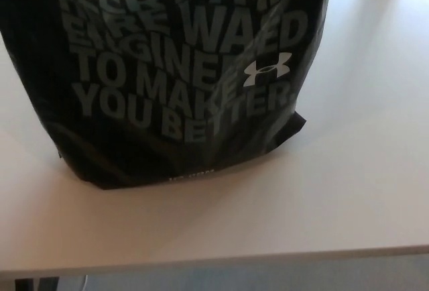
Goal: A plastic bag is kept infront of the robot in the middle of the desk and the robot uses both its hands to grab it from the top and lifts it up and then releases it.
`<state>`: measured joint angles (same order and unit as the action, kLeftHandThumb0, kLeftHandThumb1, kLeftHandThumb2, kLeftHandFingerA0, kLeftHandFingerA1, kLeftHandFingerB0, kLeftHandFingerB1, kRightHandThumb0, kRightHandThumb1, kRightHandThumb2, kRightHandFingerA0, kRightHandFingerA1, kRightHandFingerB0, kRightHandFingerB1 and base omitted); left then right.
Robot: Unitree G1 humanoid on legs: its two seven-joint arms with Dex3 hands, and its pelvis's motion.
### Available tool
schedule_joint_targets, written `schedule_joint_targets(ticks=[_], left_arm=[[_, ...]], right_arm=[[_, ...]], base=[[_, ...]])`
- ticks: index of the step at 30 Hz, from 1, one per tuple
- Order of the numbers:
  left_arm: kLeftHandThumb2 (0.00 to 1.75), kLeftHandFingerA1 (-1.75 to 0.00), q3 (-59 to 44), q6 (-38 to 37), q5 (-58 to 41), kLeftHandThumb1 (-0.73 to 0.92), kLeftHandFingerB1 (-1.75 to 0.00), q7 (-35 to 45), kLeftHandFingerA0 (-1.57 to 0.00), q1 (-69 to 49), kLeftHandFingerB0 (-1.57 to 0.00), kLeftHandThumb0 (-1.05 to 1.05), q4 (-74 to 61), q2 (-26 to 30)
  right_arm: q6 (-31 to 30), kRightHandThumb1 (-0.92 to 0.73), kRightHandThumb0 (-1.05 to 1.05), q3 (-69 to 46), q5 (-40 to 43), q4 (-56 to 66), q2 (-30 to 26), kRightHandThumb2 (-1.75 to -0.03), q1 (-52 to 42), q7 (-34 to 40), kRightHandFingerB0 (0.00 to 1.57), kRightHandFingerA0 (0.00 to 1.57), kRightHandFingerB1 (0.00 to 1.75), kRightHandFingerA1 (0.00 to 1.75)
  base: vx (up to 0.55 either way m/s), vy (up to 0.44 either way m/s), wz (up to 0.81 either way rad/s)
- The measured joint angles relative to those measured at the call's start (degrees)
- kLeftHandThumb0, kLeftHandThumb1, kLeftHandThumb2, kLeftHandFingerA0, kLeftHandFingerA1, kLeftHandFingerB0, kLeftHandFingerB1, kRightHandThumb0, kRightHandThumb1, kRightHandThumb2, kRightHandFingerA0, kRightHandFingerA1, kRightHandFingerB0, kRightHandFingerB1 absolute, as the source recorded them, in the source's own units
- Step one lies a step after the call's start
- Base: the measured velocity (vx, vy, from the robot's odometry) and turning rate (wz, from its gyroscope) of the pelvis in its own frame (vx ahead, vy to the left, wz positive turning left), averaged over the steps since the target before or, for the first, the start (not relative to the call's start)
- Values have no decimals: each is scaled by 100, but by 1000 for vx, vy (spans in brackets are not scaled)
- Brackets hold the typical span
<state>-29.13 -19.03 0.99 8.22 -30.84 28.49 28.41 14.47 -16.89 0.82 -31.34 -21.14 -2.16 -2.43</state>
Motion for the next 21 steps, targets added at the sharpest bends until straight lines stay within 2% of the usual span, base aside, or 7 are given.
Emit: schedule_joint_targets(ticks=[7,8,11,12,14,18,21], left_arm=[[106,-60,115,-484,-356,62,-36,236,-2,-1125,-2,-92,-83,-1127],[63,-75,133,-545,-407,78,-47,275,0,-1241,0,-88,-90,-1274],[63,-73,179,-721,-543,75,-51,393,0,-1564,0,-87,-113,-1670],[62,-76,196,-782,-592,73,-52,432,0,-1662,-2,-86,-124,-1795],[98,-65,236,-898,-675,55,-53,503,0,-1807,-6,-87,-147,-2008],[104,-64,327,-1104,-843,59,-46,675,0,-2087,0,-87,-217,-2408],[63,-72,397,-1252,-932,79,-49,768,0,-2258,0,-89,-256,-2629]], right_arm=[[821,-61,-36,363,-415,249,90,-112,-1054,738,1,2,50,50],[850,-61,-36,466,-497,244,101,-112,-1228,836,0,1,50,49],[914,-62,-36,784,-732,216,152,-113,-1784,1109,2,2,51,50],[930,-76,-59,907,-814,211,165,-62,-1960,1213,14,19,41,46],[951,-74,-63,1148,-971,212,177,-61,-2259,1410,12,19,40,47],[1029,-74,-63,1617,-1281,217,209,-61,-2770,1790,12,19,40,47],[1099,-74,-63,1908,-1489,232,221,-61,-3013,2035,12,19,40,47]], base=[[7,-2,3],[0,0,0],[0,0,0],[0,0,0],[0,0,0],[0,0,0],[0,0,0]])
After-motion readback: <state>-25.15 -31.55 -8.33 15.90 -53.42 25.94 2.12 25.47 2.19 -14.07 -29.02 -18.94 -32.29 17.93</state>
